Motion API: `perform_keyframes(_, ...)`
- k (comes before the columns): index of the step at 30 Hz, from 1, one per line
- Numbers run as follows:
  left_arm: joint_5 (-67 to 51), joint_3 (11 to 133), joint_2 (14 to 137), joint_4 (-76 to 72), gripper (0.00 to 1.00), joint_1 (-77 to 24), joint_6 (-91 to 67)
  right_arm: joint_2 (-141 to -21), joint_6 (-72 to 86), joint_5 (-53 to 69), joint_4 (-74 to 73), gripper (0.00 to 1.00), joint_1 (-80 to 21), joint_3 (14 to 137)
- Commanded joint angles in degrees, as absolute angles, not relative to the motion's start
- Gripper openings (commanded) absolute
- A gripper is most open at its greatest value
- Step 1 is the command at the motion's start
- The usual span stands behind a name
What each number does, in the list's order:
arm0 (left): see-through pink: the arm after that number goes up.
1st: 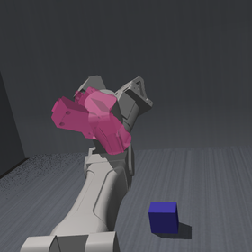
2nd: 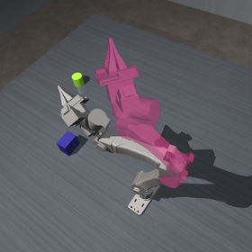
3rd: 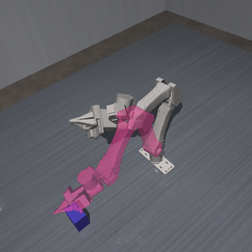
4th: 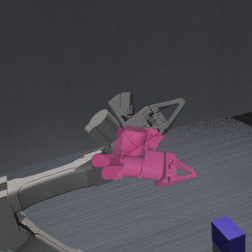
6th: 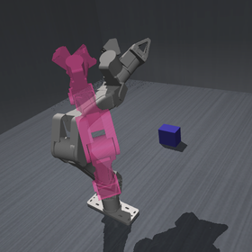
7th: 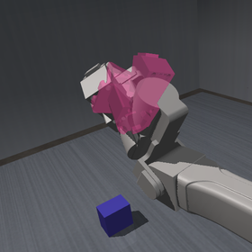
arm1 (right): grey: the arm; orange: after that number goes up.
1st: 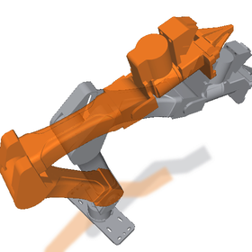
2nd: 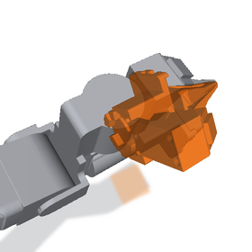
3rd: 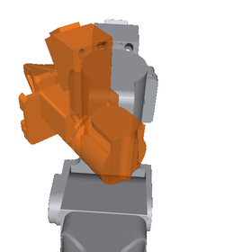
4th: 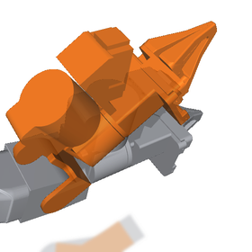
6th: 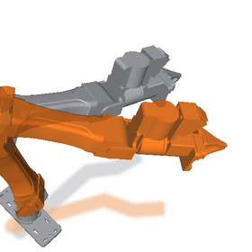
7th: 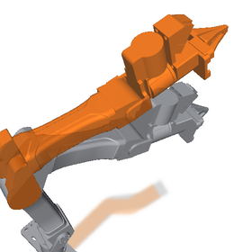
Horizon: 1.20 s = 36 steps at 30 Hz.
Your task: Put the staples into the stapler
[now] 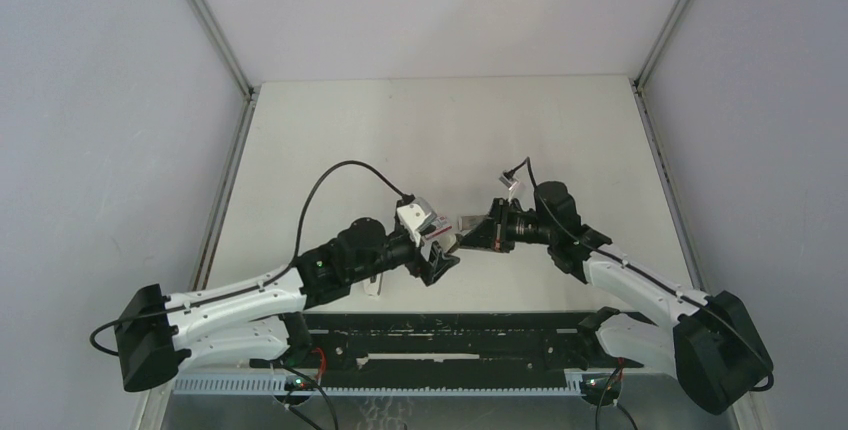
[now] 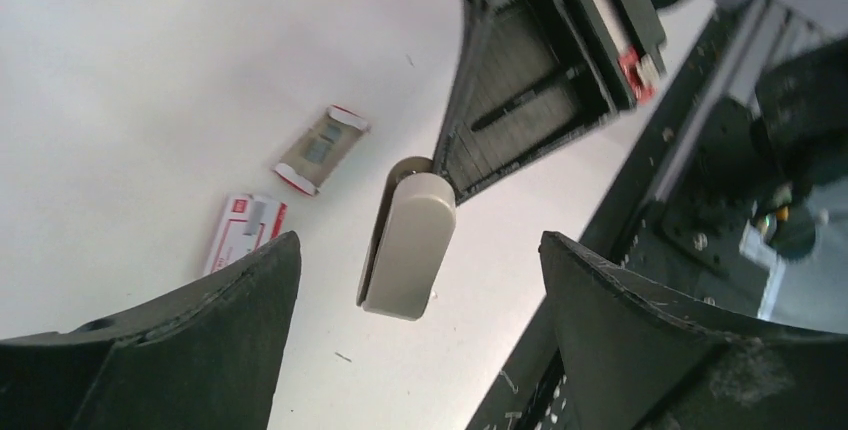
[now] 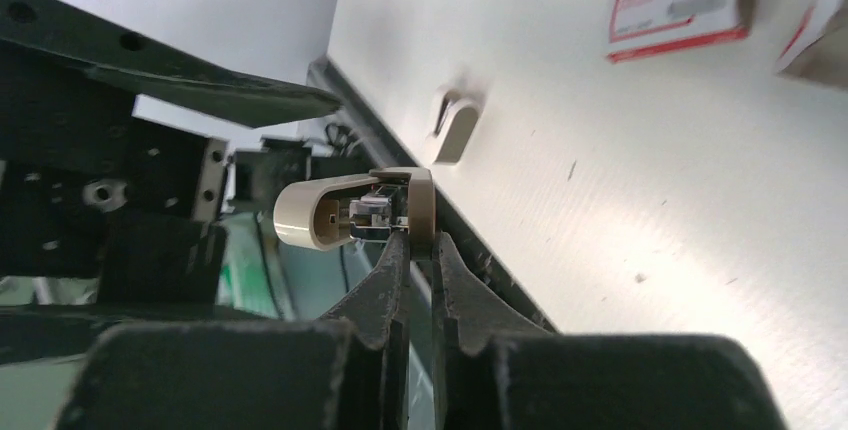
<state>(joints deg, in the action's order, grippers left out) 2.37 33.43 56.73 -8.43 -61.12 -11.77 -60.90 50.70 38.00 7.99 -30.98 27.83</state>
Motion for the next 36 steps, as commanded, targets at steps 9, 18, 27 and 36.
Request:
perform_keyframes(9,16.06,50.15,66.51,0.44,0.94,-59.26,-38.09,-57.68,44.12,4.59,11.19,0.0,-39.61,28.3)
perform_keyframes(18,16.46,53.2,73.19,5.82,0.9,-56.67,-42.44,-56.87,42.59,0.54,9.95,0.0,-41.83,28.26)
perform_keyframes(27,15.75,50.37,74.05,3.48,0.75,-54.67,-44.32,-56.89,41.81,0.31,9.83,0.0,-42.19,28.29)
perform_keyframes(36,12.79,44.93,71.24,0.52,0.63,-51.6,-46.06,-54.24,42.07,-1.19,7.7,0.0,-42.19,28.05)
